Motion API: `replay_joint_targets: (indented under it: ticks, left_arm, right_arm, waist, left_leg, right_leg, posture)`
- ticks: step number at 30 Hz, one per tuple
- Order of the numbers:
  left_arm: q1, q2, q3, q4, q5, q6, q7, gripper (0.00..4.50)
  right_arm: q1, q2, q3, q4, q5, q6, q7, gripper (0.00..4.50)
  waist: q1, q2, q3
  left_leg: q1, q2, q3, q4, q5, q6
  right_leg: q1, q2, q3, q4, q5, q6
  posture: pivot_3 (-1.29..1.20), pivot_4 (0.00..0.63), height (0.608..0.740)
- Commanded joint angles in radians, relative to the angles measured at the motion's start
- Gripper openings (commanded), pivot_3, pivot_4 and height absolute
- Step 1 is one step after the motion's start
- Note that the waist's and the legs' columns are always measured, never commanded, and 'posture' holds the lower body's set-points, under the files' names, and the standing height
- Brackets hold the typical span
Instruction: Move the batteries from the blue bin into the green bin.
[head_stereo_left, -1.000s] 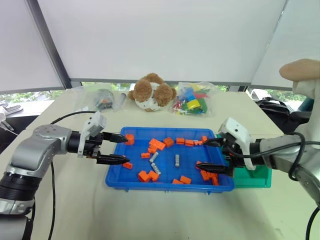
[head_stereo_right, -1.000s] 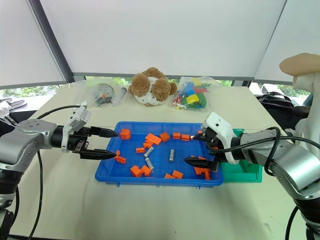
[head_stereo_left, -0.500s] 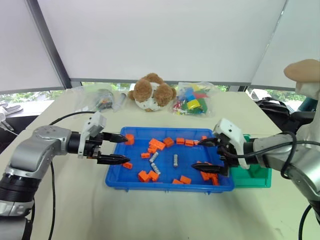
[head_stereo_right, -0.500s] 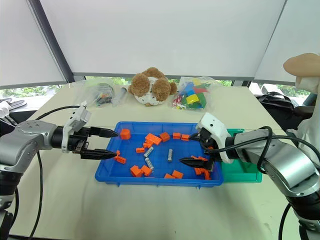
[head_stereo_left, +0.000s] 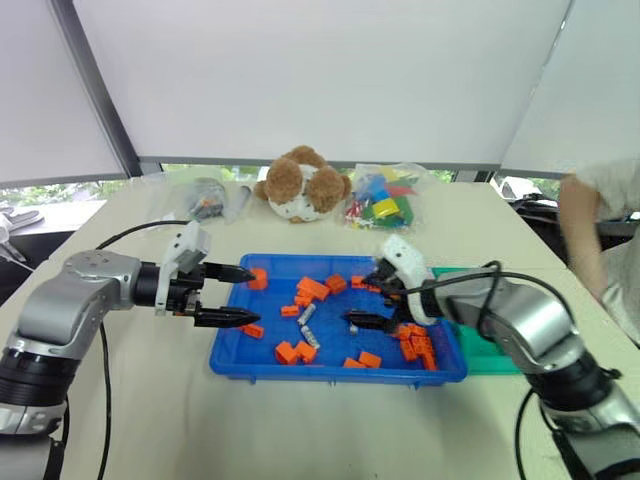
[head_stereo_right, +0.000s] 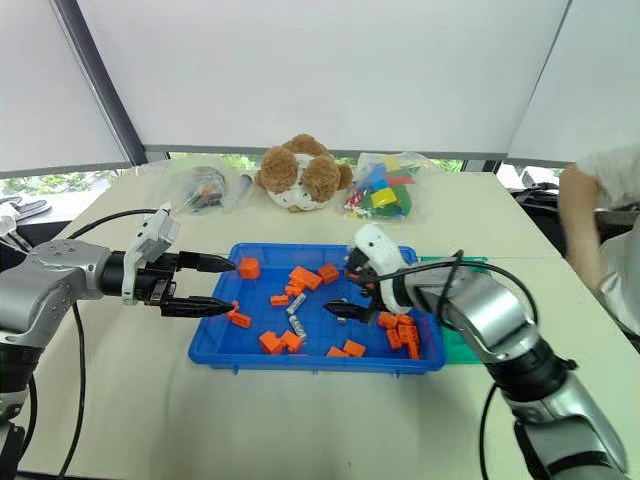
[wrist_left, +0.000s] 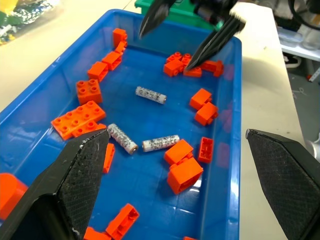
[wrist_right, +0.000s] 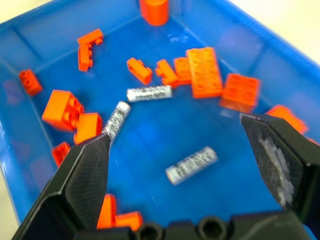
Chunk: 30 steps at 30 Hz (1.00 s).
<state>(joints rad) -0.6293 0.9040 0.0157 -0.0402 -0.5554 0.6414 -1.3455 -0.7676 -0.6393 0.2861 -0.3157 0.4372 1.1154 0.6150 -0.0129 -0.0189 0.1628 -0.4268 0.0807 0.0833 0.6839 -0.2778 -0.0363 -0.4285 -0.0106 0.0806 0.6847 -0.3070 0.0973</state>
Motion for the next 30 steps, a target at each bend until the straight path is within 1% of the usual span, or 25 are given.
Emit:
replay_joint_targets:
  ticks: [1,6,10,17,30]
  left_arm:
    - [-0.016,0.009,0.021,-0.007,0.001,-0.019,0.001,4.5]
    - [-0.021,0.005,0.019,0.002,0.008,-0.031,0.002,4.5]
    - [-0.02,0.0,0.018,0.0,0.009,-0.036,0.008,4.5]
    - [-0.012,-0.002,0.024,-0.01,0.006,-0.035,0.018,4.5]
    - [0.029,0.021,0.053,-0.049,-0.01,-0.021,0.044,4.5]
  right_arm:
    - [-0.041,0.093,0.011,0.038,-0.034,0.059,-0.077,4.45]
    - [-0.068,0.268,0.056,0.156,-0.107,0.073,-0.187,4.45]
    - [-0.079,0.343,0.081,0.241,-0.166,0.048,-0.231,4.45]
    - [-0.103,0.407,0.091,0.36,-0.232,0.005,-0.255,4.45]
    - [-0.12,0.49,0.113,0.488,-0.295,-0.06,-0.226,4.45]
  waist:
    - [-0.001,0.0,0.0]
    - [-0.003,0.0,0.0]
    - [-0.005,0.0,0.0]
    - [-0.007,0.0,0.0]
    - [-0.009,0.0,0.0]
  left_leg:
    - [0.0,0.0,0.0,0.0,0.0,0.0]
    - [0.0,0.0,0.0,0.0,0.0,0.0]
    - [0.0,0.0,0.0,0.0,0.0,-0.001]
    - [0.0,0.0,0.0,0.0,0.0,-0.001]
    - [0.0,0.0,0.0,-0.001,0.0,-0.001]
  right_leg:
    - [0.0,0.0,0.0,0.0,0.0,0.0]
    - [0.0,0.0,0.0,0.0,0.0,0.0]
    - [0.0,0.0,0.0,0.001,0.0,0.0]
    - [0.0,0.0,-0.001,0.001,0.0,0.0]
    - [0.0,0.0,-0.001,0.001,0.0,0.0]
  posture:
    - [0.0,0.15,0.733]
    - [0.0,0.15,0.733]
    - [0.0,0.15,0.733]
    - [0.0,0.15,0.733]
    - [0.0,0.15,0.733]
